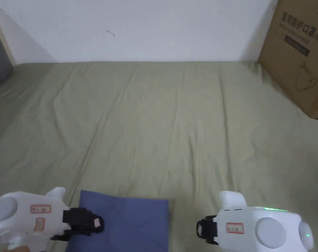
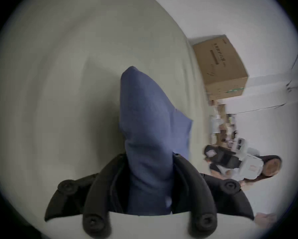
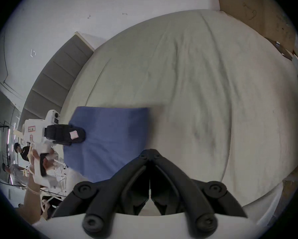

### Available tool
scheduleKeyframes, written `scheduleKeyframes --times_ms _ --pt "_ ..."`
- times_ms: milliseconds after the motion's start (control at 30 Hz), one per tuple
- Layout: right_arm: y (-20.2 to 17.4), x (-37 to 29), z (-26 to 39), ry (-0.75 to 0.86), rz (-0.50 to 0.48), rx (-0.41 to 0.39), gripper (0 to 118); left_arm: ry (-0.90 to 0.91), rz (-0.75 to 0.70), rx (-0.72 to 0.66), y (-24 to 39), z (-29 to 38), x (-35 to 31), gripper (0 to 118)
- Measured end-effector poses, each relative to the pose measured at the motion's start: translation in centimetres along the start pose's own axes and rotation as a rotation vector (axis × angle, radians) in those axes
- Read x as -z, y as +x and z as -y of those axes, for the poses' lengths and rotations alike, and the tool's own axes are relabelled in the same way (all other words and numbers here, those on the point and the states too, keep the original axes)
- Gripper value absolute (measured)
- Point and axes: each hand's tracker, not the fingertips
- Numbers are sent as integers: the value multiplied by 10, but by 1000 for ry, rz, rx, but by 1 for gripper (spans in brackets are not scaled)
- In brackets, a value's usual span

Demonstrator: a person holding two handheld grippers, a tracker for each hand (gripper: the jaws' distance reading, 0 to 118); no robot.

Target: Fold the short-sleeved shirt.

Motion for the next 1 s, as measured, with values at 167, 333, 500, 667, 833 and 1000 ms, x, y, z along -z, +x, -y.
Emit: scheduleKeyframes --times_ms 167,333,500,667,833,1000 --pt "5 -3 2 6 21 21 0 40 -481 110 -37 -34 -75 32" --pt "8 -1 2 -4 43 29 0 -18 -905 190 -90 -60 -121 33" --pt "6 1 -1 -7 54 37 0 -57 -1214 295 -117 -59 -135 57" --pt "5 4 -3 -11 46 29 0 67 -1115 175 -116 -51 -150 103" --pt "0 0 0 -9 41 9 0 133 -955 146 -83 -40 -149 81" --pt "3 -4 3 3 18 16 0 225 -739 157 -26 -20 -128 0"
